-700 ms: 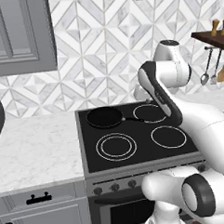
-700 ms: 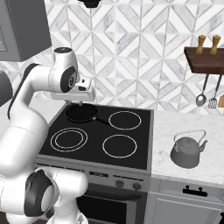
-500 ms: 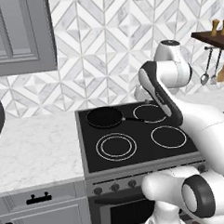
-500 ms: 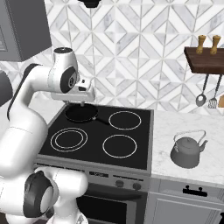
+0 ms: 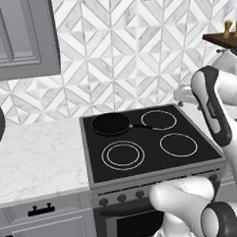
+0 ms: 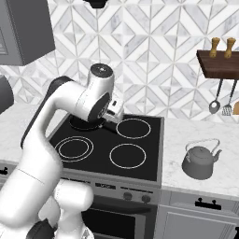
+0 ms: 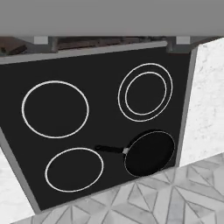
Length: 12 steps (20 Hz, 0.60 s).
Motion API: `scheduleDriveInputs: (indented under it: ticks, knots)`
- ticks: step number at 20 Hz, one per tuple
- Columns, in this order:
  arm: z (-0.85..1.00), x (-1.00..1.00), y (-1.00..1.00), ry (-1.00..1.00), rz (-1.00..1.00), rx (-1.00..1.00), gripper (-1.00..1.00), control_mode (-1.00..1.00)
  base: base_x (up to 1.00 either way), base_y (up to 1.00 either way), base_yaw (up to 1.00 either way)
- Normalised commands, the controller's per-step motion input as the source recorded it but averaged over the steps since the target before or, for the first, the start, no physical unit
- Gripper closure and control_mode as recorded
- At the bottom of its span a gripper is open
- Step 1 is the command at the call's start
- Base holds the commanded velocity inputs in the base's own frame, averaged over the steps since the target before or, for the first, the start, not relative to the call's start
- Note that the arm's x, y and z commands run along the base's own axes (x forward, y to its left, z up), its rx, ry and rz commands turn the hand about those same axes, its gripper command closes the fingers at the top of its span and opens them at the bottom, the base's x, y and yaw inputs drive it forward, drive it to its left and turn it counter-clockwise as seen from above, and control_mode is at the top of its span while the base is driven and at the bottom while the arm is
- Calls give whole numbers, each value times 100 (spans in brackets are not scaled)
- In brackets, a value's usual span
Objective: Pick the kettle from the counter and place it on a stove burner. Then turn the burner on.
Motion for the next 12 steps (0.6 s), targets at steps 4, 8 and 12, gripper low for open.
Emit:
scheduleDriveInputs:
  ticks: [4, 8, 12]
  knots:
    - [0, -53, -100, -21, -30, 32, -100, -100, 0, 0, 0]
    - [0, -43, -100, -13, -31, 33, -100, -100, 0, 0, 0]
    - [0, -14, -86, -4, -27, 23, -100, -100, 0, 0, 0]
